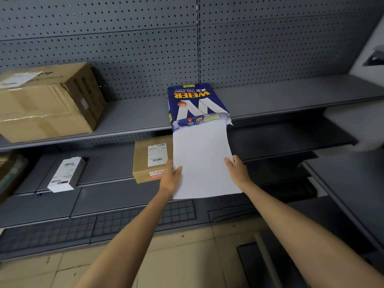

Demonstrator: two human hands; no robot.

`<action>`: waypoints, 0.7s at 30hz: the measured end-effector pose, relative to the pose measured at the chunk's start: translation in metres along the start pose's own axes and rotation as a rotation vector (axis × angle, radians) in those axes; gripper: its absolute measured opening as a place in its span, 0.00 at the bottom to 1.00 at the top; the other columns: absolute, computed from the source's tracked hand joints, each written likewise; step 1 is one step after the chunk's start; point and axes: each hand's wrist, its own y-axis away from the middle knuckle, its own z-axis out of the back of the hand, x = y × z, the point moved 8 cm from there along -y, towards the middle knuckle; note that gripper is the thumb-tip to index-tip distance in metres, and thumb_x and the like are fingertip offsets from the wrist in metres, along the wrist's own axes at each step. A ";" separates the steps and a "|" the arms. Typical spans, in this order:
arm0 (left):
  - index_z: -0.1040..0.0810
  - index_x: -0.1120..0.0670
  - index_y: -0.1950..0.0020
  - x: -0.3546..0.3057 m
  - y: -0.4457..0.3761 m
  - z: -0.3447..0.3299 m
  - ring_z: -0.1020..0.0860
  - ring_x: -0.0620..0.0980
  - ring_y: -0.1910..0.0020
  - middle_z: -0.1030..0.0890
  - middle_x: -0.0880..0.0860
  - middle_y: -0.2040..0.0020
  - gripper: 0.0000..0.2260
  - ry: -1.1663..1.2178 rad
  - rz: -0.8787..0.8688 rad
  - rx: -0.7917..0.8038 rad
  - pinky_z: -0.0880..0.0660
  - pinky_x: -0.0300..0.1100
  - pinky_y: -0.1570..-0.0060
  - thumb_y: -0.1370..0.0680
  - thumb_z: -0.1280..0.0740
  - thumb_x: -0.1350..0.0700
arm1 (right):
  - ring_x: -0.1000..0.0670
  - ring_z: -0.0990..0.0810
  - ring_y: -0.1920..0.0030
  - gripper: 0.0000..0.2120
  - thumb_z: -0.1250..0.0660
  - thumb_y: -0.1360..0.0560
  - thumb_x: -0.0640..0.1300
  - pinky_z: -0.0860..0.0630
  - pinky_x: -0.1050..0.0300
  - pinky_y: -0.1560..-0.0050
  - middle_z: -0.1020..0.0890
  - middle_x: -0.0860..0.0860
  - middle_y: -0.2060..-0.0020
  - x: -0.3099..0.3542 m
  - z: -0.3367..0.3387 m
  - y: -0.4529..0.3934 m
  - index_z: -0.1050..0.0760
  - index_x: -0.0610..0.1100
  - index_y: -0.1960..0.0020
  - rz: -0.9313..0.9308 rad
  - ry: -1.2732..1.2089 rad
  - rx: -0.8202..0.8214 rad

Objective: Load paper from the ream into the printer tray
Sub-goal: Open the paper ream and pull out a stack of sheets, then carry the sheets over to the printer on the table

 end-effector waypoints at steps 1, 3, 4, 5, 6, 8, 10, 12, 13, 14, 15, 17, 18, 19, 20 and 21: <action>0.33 0.57 0.34 0.003 0.004 0.000 0.24 0.60 0.38 0.22 0.56 0.39 0.12 -0.007 -0.008 0.005 0.28 0.55 0.36 0.17 0.39 0.59 | 0.46 0.30 0.49 0.13 0.43 0.16 0.48 0.34 0.51 0.49 0.29 0.46 0.51 -0.005 -0.004 0.005 0.32 0.36 0.45 -0.015 0.008 0.018; 0.33 0.57 0.29 0.009 0.012 0.002 0.26 0.60 0.34 0.24 0.57 0.34 0.16 -0.033 -0.017 0.005 0.31 0.58 0.33 0.17 0.40 0.60 | 0.43 0.28 0.46 0.13 0.44 0.16 0.48 0.32 0.49 0.48 0.27 0.45 0.51 -0.014 -0.011 0.013 0.33 0.36 0.44 -0.026 0.031 0.047; 0.34 0.57 0.28 0.011 0.016 0.004 0.27 0.59 0.33 0.25 0.57 0.32 0.17 -0.046 -0.024 -0.004 0.31 0.57 0.32 0.17 0.40 0.59 | 0.40 0.26 0.44 0.14 0.44 0.16 0.48 0.31 0.48 0.47 0.25 0.42 0.49 -0.016 -0.015 0.017 0.33 0.36 0.44 -0.026 0.037 0.056; 0.35 0.56 0.26 0.012 0.019 0.006 0.28 0.58 0.33 0.26 0.55 0.32 0.18 -0.055 -0.033 -0.016 0.32 0.56 0.31 0.17 0.40 0.59 | 0.38 0.25 0.40 0.15 0.44 0.16 0.48 0.29 0.46 0.44 0.24 0.40 0.44 -0.017 -0.019 0.020 0.33 0.35 0.40 -0.024 0.038 0.063; 0.36 0.54 0.25 0.013 0.023 0.008 0.28 0.57 0.34 0.26 0.54 0.32 0.19 -0.062 -0.035 -0.026 0.32 0.55 0.32 0.17 0.41 0.59 | 0.37 0.25 0.37 0.17 0.44 0.16 0.48 0.29 0.46 0.41 0.24 0.39 0.40 -0.018 -0.022 0.023 0.33 0.34 0.37 -0.023 0.036 0.065; 0.37 0.54 0.26 0.019 0.029 0.011 0.26 0.60 0.36 0.23 0.55 0.36 0.18 -0.078 -0.011 -0.047 0.30 0.54 0.36 0.16 0.42 0.59 | 0.38 0.24 0.39 0.16 0.44 0.15 0.47 0.28 0.46 0.42 0.23 0.38 0.40 -0.022 -0.029 0.028 0.33 0.34 0.39 -0.028 0.032 0.076; 0.36 0.55 0.28 0.024 0.038 0.013 0.23 0.62 0.41 0.22 0.53 0.47 0.16 -0.093 -0.002 -0.067 0.28 0.50 0.43 0.16 0.43 0.58 | 0.41 0.24 0.47 0.13 0.44 0.15 0.47 0.28 0.49 0.50 0.22 0.40 0.47 -0.028 -0.036 0.033 0.34 0.35 0.45 -0.038 0.035 0.098; 0.37 0.52 0.25 0.026 0.048 0.016 0.22 0.58 0.43 0.22 0.50 0.47 0.18 -0.108 -0.013 -0.076 0.28 0.49 0.45 0.16 0.43 0.58 | 0.43 0.26 0.50 0.13 0.45 0.15 0.48 0.31 0.51 0.53 0.23 0.41 0.50 -0.033 -0.043 0.039 0.35 0.37 0.46 -0.038 0.065 0.122; 0.39 0.49 0.23 0.028 0.053 0.018 0.23 0.56 0.44 0.22 0.50 0.45 0.20 -0.112 -0.019 -0.083 0.28 0.50 0.43 0.16 0.44 0.58 | 0.44 0.26 0.50 0.13 0.45 0.15 0.48 0.32 0.51 0.54 0.24 0.42 0.51 -0.035 -0.046 0.043 0.35 0.36 0.46 -0.035 0.090 0.134; 0.40 0.48 0.23 0.031 0.059 0.019 0.23 0.54 0.46 0.23 0.50 0.44 0.21 -0.115 -0.021 -0.095 0.28 0.50 0.43 0.16 0.44 0.58 | 0.44 0.27 0.51 0.14 0.45 0.15 0.49 0.32 0.51 0.54 0.24 0.42 0.51 -0.036 -0.049 0.046 0.35 0.36 0.45 -0.027 0.111 0.150; 0.39 0.48 0.23 0.037 0.066 0.023 0.23 0.54 0.47 0.23 0.49 0.44 0.21 -0.115 -0.010 -0.118 0.28 0.50 0.44 0.16 0.44 0.59 | 0.44 0.27 0.51 0.13 0.45 0.15 0.49 0.32 0.51 0.54 0.24 0.42 0.50 -0.035 -0.054 0.049 0.36 0.37 0.45 -0.012 0.127 0.173; 0.34 0.53 0.29 0.050 0.076 0.029 0.22 0.56 0.48 0.21 0.50 0.46 0.15 -0.108 0.015 -0.161 0.28 0.48 0.49 0.16 0.44 0.59 | 0.43 0.25 0.49 0.11 0.45 0.15 0.49 0.30 0.50 0.52 0.23 0.40 0.47 -0.032 -0.060 0.052 0.37 0.40 0.46 0.010 0.110 0.200; 0.33 0.55 0.34 0.056 0.083 0.034 0.22 0.58 0.49 0.21 0.51 0.48 0.11 -0.100 0.026 -0.192 0.28 0.48 0.51 0.16 0.44 0.60 | 0.41 0.24 0.47 0.12 0.45 0.15 0.49 0.27 0.48 0.50 0.23 0.39 0.45 -0.028 -0.065 0.054 0.36 0.40 0.46 0.024 0.097 0.217; 0.32 0.56 0.37 0.062 0.090 0.039 0.22 0.58 0.50 0.21 0.52 0.49 0.09 -0.088 0.035 -0.228 0.28 0.48 0.53 0.16 0.44 0.60 | 0.40 0.24 0.45 0.12 0.45 0.15 0.49 0.25 0.45 0.47 0.23 0.39 0.45 -0.023 -0.070 0.057 0.36 0.39 0.45 0.038 0.087 0.236; 0.33 0.56 0.38 0.066 0.097 0.045 0.22 0.58 0.52 0.20 0.53 0.50 0.07 -0.078 0.041 -0.264 0.28 0.47 0.55 0.16 0.44 0.60 | 0.39 0.24 0.45 0.12 0.45 0.16 0.49 0.25 0.43 0.45 0.22 0.39 0.44 -0.018 -0.076 0.060 0.35 0.39 0.45 0.052 0.077 0.256; 0.33 0.56 0.38 0.069 0.105 0.052 0.22 0.57 0.53 0.20 0.53 0.50 0.07 -0.071 0.047 -0.299 0.28 0.46 0.56 0.16 0.44 0.60 | 0.40 0.24 0.45 0.12 0.45 0.16 0.49 0.25 0.43 0.45 0.22 0.39 0.44 -0.013 -0.082 0.064 0.35 0.39 0.45 0.068 0.065 0.280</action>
